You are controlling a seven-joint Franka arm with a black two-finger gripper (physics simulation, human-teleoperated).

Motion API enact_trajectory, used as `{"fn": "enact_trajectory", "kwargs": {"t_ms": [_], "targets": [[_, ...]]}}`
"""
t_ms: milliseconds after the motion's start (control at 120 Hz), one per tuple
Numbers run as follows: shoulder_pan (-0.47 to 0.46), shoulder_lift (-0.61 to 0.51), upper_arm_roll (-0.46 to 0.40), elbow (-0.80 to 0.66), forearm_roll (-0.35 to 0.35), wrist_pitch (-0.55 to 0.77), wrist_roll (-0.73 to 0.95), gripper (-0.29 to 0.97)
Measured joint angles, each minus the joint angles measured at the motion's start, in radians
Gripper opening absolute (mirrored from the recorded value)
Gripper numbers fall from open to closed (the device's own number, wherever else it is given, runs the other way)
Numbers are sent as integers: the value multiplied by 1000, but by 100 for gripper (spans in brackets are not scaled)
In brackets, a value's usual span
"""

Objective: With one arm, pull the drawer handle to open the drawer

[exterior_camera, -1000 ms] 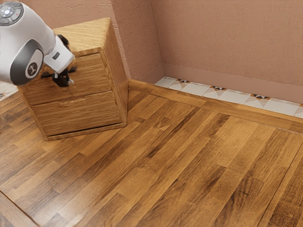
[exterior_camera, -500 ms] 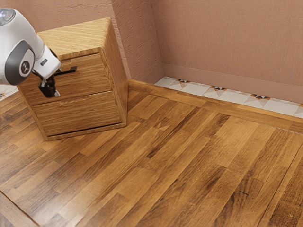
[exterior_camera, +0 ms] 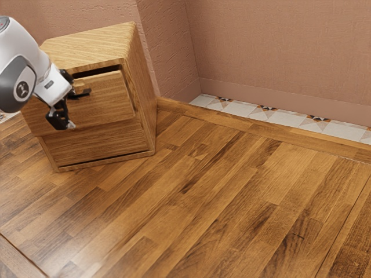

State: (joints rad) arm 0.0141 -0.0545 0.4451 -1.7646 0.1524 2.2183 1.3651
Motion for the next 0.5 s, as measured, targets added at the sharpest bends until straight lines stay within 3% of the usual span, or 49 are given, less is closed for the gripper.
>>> {"fn": "enact_trajectory", "kwargs": {"t_ms": [133,300,458,500], "targets": [[-40,-54,2,-43,3,-2,7,56],[-47,-93,2,-90,5,-2,13,69],[-61,-146,2,-120,5,-3,18,46],[-63,-152,2,-126,6,-3,19,48]]}}
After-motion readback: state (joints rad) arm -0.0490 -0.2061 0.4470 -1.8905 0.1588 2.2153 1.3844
